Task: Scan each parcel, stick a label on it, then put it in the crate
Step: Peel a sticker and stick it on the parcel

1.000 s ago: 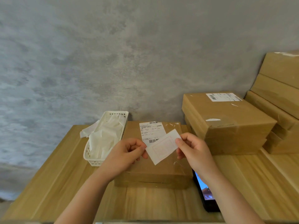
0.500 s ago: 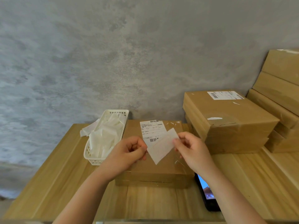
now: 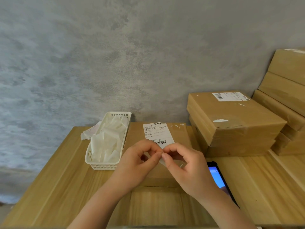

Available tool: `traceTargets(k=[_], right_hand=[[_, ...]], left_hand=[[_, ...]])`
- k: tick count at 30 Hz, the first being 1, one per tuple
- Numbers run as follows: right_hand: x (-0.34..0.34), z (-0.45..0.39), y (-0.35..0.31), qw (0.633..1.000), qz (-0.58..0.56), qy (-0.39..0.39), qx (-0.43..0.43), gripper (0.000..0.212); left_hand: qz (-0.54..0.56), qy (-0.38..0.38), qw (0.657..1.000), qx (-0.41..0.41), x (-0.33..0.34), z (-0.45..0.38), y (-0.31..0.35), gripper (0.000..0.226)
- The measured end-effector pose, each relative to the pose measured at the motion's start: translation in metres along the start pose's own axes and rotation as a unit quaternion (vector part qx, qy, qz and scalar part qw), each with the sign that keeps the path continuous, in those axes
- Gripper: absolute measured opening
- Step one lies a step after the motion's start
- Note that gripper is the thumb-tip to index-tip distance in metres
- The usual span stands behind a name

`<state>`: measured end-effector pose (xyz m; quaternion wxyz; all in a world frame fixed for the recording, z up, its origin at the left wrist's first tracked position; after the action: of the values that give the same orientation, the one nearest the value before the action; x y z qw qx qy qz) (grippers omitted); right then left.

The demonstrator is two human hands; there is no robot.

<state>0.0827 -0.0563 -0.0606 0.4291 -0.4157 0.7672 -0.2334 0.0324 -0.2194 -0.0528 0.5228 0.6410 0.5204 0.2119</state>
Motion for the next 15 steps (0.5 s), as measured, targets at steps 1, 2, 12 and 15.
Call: traceTargets(k=[1, 2, 12, 15], right_hand=[[0.0003, 0.0002, 0.0004, 1.000, 0.003, 0.002, 0.002, 0.013], [0.0010, 0.0007, 0.0003, 1.000, 0.005, 0.003, 0.003, 0.013], [0.0060, 0.0017, 0.0050, 1.000, 0.022, 0.001, 0.007, 0.014], [0.0068, 0.0004, 0.0072, 0.999, 0.030, 0.006, 0.020, 0.008]], left_hand=[[-0.002, 0.003, 1.000, -0.003, 0.0004, -0.0002, -0.0010, 0.012], [-0.004, 0.004, 1.000, -0.005, 0.0009, -0.0001, -0.0020, 0.012], [-0.009, 0.008, 1.000, -0.011, 0.0010, 0.0008, -0.0081, 0.005], [-0.014, 0.015, 1.000, -0.008, -0.0009, 0.0027, -0.0101, 0.013]])
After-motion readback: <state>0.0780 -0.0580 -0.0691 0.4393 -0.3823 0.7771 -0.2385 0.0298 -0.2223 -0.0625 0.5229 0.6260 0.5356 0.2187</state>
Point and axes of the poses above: each hand's wrist, its own z-axis away from the middle knuckle, its own x-axis out of the palm, y = z × x, the point moved 1 cm from there along -z, towards the middle knuckle, and after that the axes turned 7 degrees about z, right-handed, at the moved point
